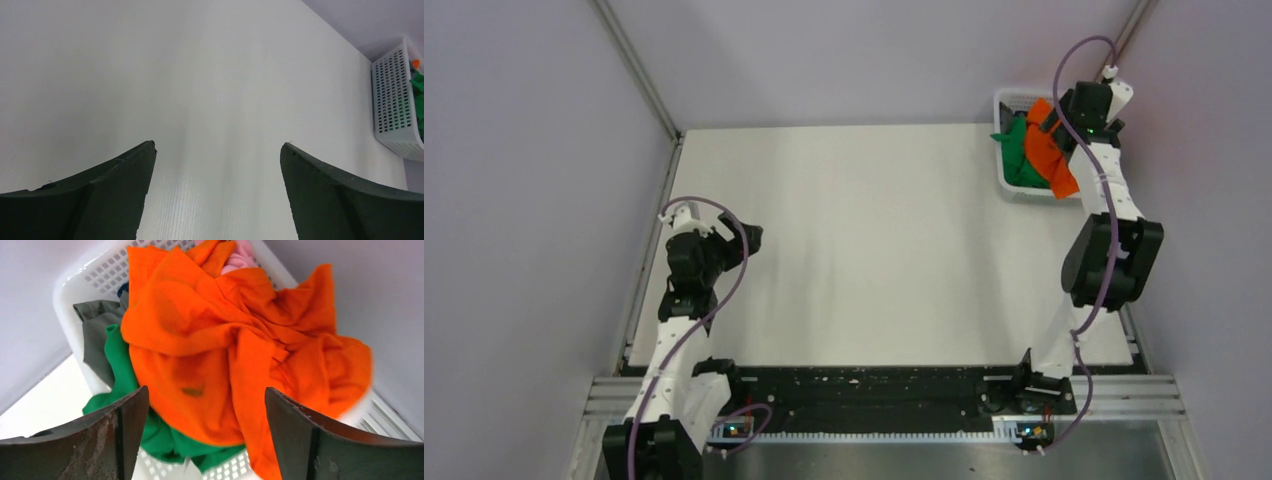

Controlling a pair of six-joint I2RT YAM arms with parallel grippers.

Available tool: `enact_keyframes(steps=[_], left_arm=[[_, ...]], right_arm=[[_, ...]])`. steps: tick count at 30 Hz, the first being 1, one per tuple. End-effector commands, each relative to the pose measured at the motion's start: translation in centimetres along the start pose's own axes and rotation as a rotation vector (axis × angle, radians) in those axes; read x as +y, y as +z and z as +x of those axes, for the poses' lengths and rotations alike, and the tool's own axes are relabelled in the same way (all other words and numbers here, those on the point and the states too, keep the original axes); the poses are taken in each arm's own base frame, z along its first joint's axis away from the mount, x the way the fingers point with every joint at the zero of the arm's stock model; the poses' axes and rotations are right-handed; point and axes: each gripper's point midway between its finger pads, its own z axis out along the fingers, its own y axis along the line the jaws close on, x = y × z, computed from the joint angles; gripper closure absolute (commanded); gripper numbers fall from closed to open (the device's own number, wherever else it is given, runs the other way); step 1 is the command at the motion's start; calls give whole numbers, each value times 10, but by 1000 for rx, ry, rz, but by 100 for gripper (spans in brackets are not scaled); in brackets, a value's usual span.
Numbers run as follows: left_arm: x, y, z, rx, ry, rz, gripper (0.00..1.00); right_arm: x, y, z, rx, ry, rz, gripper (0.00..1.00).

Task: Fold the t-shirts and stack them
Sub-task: Grab crumpled tshirt from bin with the right arm

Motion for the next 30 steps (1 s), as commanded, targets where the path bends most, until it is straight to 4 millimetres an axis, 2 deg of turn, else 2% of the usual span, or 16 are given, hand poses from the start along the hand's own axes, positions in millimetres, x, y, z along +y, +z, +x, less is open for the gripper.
enact_keyframes(steps=[1, 4, 5, 6, 7, 8, 9, 10, 13, 15, 17, 19, 22, 25, 27, 30], left_arm=[[-13, 3, -13, -12, 23, 35, 1], [-11, 5, -12, -5, 23, 24, 1], [-12, 5, -12, -3, 23, 28, 1], [-12, 5, -11, -1, 23, 31, 1], [-14, 5, -11, 1, 26, 43, 1], [-17, 5, -11, 4, 29, 59, 1], [-20, 4, -10, 8, 33, 73, 1], [-22, 4, -10, 8, 35, 82, 1], [-21, 2, -12, -5, 39, 77, 1], [-21, 0, -14, -16, 37, 69, 1], [-18, -2, -18, -31, 28, 46, 1], [-17, -4, -22, -51, 28, 29, 1], [-16, -7, -22, -47, 21, 18, 1], [-19, -9, -23, -47, 17, 30, 1], [-20, -10, -23, -45, 13, 30, 1], [-24, -12, -24, -43, 12, 50, 1]], right_arm=[[24, 44, 1, 21, 23, -39, 18], [39, 76, 17, 61, 19, -79, 26], [44, 83, 20, 72, 19, -93, 30], [48, 88, 24, 84, 16, -107, 39], [50, 92, 25, 89, 17, -113, 53], [52, 93, 23, 86, 21, -117, 77], [53, 91, 17, 73, 28, -115, 96], [53, 88, 9, 57, 35, -112, 100], [59, 57, -33, -21, 41, -145, 100], [59, 25, -67, -86, 39, -163, 100], [58, -23, -106, -173, 44, -196, 100], [60, -70, -129, -233, 38, -251, 100], [85, -138, -145, -299, -53, -396, 100], [113, -202, -151, -355, -155, -525, 100], [139, -248, -149, -370, -180, -655, 100], [178, -319, -133, -319, -195, -981, 100]])
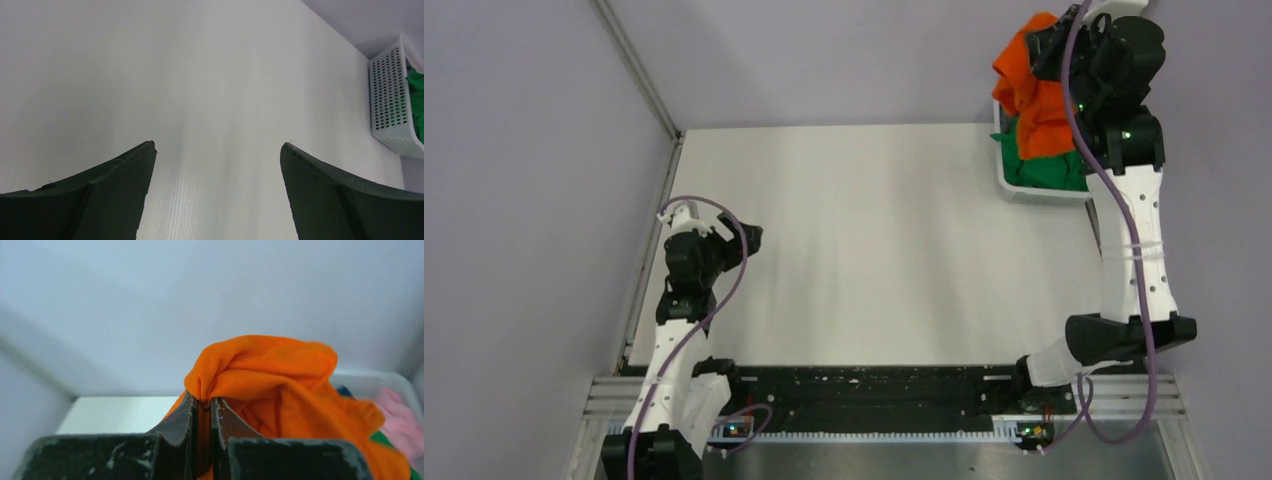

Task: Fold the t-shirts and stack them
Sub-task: Grab crumpled tshirt from bin with the right arm, then move the tshirt to the center of the board

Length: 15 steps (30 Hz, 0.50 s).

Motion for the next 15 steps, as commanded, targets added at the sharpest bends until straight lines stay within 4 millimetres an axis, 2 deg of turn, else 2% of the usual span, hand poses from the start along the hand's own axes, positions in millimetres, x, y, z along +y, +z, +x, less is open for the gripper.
enact_keyframes(steps=[1, 3, 5, 7, 8, 10, 12, 13, 14, 15], left_arm=[[-21, -6, -22, -52, 10, 60, 1], [-24, -7, -22, -45, 6, 73, 1], [-26, -8, -21, -31, -6, 75, 1], [-30, -12, -24, -23, -15, 77, 1], [-31, -14, -24, -18, -21, 75, 1], [-30, -17, -27, -16, -32, 50, 1], [-23, -22, -22, 11, -54, 1, 1], [-22, -24, -19, 25, -62, -7, 1], [-21, -26, -14, 40, -67, -14, 1], [-18, -27, -8, 57, -73, -21, 1]], right_arm=[[103, -49, -11, 38, 7, -461, 100], [143, -79, -11, 61, 36, -655, 100], [171, -104, -7, 70, 63, -798, 100], [185, -119, 16, 112, 95, -906, 100], [184, -121, 31, 140, 107, -921, 100], [169, -116, 75, 211, 110, -865, 100], [141, -108, 137, 287, 115, -729, 96], [124, -103, 169, 325, 120, -647, 87], [102, -99, 209, 387, 128, -542, 75], [81, -99, 244, 442, 138, -444, 58]])
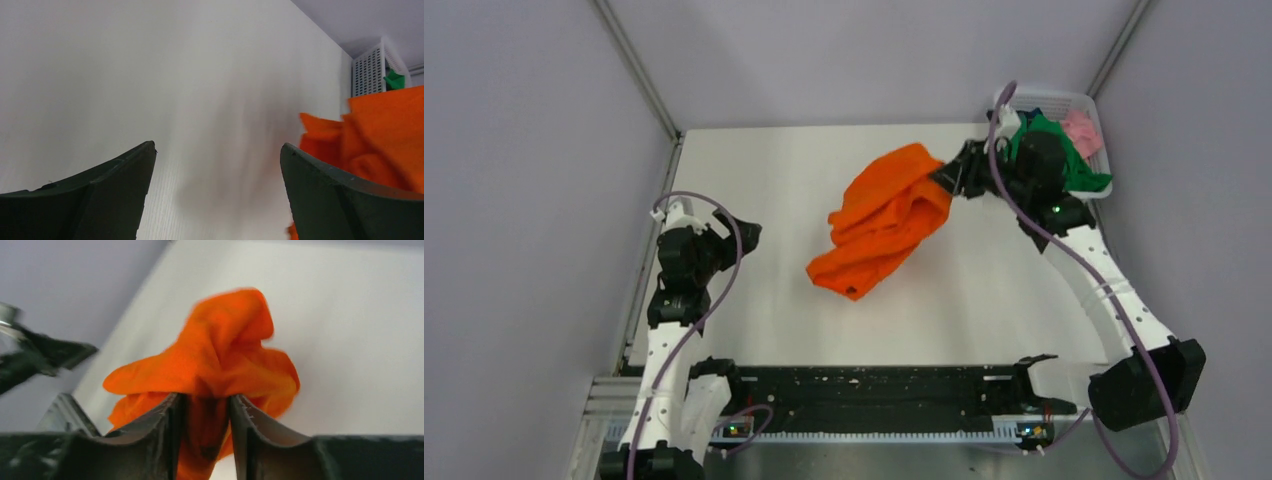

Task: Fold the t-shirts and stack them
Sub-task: Move the tshirt to the center of the board, then flatten out the tshirt

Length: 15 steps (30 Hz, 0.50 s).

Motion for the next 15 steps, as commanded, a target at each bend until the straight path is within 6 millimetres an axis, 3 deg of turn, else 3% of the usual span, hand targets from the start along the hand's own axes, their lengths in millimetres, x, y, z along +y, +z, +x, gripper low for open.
enact_keyframes(steps=[1, 2, 4, 5, 11, 15], left_arm=[[3, -12, 10, 42, -39, -35, 1], [7, -12, 17, 60, -48, -44, 1], [9, -11, 33, 110, -75, -30, 2], [9, -10, 42, 141, -93, -16, 3], [-20, 2, 80, 285, -144, 146, 9], [-39, 22, 113, 364, -32, 93, 10]], right_arm=[[-83, -13, 103, 77, 121, 330, 43], [-106, -22, 143, 128, 170, 435, 34], [-133, -40, 178, 136, 232, 587, 14], [-135, -45, 189, 139, 253, 605, 4], [-117, -55, 205, 132, 264, 517, 1], [-103, -58, 212, 140, 261, 444, 1]])
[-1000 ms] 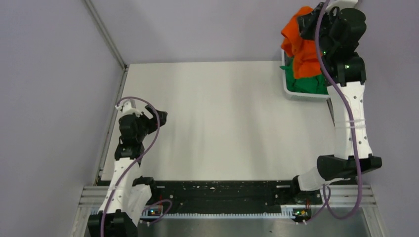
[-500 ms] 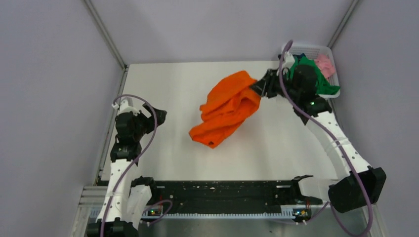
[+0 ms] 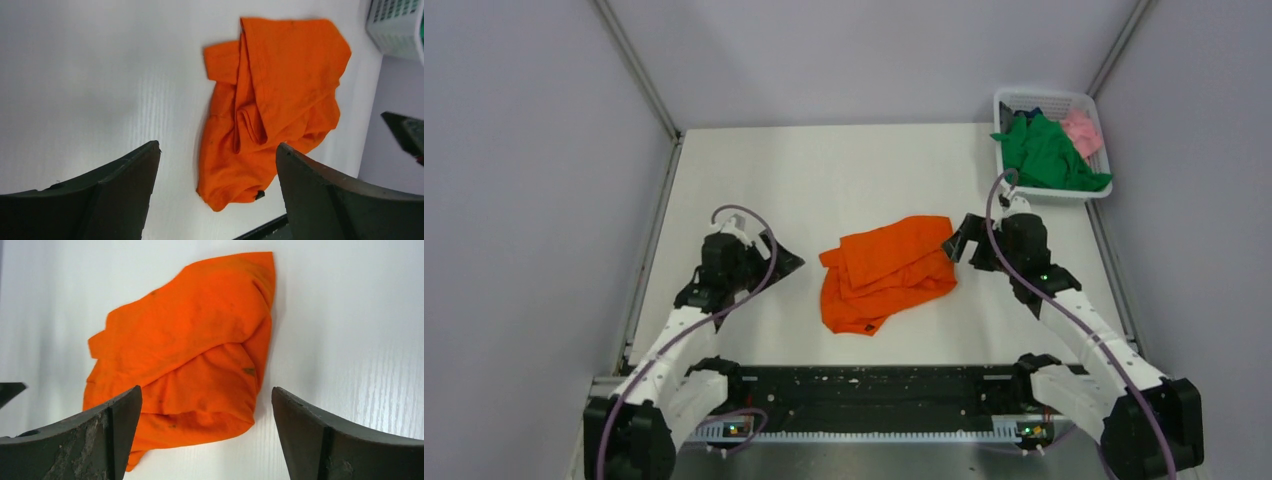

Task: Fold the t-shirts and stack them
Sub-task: Flatten out the tshirt

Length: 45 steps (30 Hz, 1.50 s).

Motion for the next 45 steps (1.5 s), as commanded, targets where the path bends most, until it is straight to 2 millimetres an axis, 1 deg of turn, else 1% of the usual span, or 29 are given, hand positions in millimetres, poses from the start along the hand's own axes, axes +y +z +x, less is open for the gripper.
enact_keyframes(steps=[1, 3, 6, 8, 10, 11, 12, 13, 14, 16, 18, 20, 22, 23, 24, 25, 26, 28, 29, 30, 32, 34, 35, 37, 39, 41, 43, 45], left_arm=[[-36, 29, 10, 42, 99, 27, 13], [-41, 42, 18, 112, 110, 21, 18], [-47, 53, 39, 202, 134, 30, 21], [-42, 54, 58, 241, 148, 13, 21], [-31, 52, 80, 280, 146, -21, 21], [-22, 51, 93, 301, 137, -39, 21], [-18, 50, 102, 317, 125, -41, 22], [-16, 50, 111, 329, 116, -36, 22], [-17, 50, 120, 338, 109, -27, 23], [-21, 54, 130, 337, 107, -5, 25], [-17, 59, 136, 334, 111, -41, 29], [-14, 65, 139, 336, 119, -67, 34], [-17, 70, 144, 344, 127, -64, 42], [-18, 72, 145, 348, 126, -65, 49], [-19, 73, 146, 348, 130, -68, 63], [-17, 74, 146, 342, 129, -81, 83], [-15, 74, 145, 334, 129, -97, 99], [-10, 72, 141, 312, 136, -131, 100], [-10, 71, 138, 295, 139, -131, 100], [-5, 67, 137, 294, 143, -153, 100], [-5, 61, 136, 287, 142, -149, 100], [0, 58, 129, 244, 143, -165, 100], [1, 55, 128, 236, 141, -166, 100], [2, 51, 126, 224, 139, -168, 100], [3, 47, 124, 214, 140, -174, 100], [4, 44, 123, 213, 142, -182, 100], [2, 40, 119, 202, 147, -183, 100], [1, 35, 113, 186, 156, -194, 100]], right_arm=[[26, -9, -12, -77, -33, -149, 1], [46, -11, -6, -65, -106, -236, 1], [71, -7, 5, -34, -216, -267, 1], [90, 1, 12, -9, -259, -276, 2], [107, 13, 10, 2, -292, -245, 4], [115, 22, 12, 22, -315, -220, 4], [118, 32, 6, 11, -323, -155, 5], [125, 43, 6, 21, -332, -118, 6], [126, 59, 15, 58, -343, -67, 7], [142, 82, 22, 79, -372, -24, 8], [158, 106, 26, 97, -392, -10, 10], [169, 129, 31, 126, -411, 8, 12], [176, 149, 38, 151, -430, 27, 14], [179, 159, 42, 162, -437, 32, 15], [181, 167, 47, 176, -444, 35, 16], [184, 175, 52, 188, -448, 34, 18], [184, 183, 58, 199, -454, 37, 18], [184, 198, 72, 226, -465, 38, 22], [181, 203, 81, 244, -471, 45, 23], [180, 206, 88, 255, -471, 52, 25], [174, 211, 101, 278, -469, 65, 29], [169, 212, 110, 288, -471, 86, 37], [165, 213, 113, 289, -471, 102, 43], [157, 210, 116, 289, -465, 133, 64], [151, 204, 109, 262, -452, 168, 86], [148, 195, 95, 218, -444, 193, 100], [151, 181, 73, 154, -434, 202, 100], [157, 160, 44, 62, -414, 200, 100]])
